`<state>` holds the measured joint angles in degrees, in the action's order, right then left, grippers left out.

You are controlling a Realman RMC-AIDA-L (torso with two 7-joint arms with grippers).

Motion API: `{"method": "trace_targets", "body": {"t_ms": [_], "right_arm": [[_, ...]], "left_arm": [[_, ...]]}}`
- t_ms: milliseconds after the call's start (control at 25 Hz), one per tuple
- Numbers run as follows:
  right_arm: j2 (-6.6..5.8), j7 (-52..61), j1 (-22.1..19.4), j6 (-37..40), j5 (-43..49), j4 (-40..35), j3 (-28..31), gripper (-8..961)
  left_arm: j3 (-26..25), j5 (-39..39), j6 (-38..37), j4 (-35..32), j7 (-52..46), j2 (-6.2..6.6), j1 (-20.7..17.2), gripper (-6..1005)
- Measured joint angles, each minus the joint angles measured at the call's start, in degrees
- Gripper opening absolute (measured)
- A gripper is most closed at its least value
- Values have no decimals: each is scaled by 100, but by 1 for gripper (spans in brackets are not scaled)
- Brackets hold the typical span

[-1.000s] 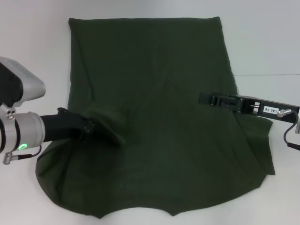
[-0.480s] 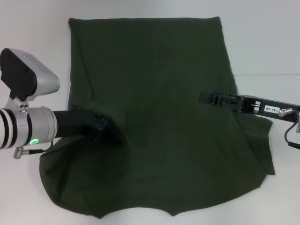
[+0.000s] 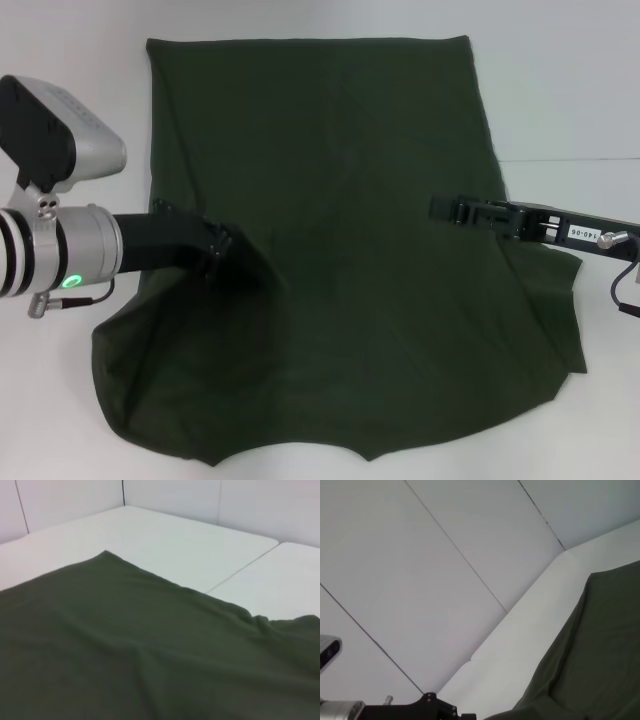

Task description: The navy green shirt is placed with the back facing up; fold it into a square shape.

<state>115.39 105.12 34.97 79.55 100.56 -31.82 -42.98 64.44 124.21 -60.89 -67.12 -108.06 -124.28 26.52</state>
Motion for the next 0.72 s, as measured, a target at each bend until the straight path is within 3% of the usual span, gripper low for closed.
{"method": "trace_targets", "body": {"t_ms": [480,720], "right_arm": [[-10,0,-13,8,-3,1,0,899],[-8,-41,-23,9,-2,2,25,899]], "left_arm": [[271,21,-48,234,-107,-3,11,18],[285,-108,-270,45,-109,-10,-128,61]]}}
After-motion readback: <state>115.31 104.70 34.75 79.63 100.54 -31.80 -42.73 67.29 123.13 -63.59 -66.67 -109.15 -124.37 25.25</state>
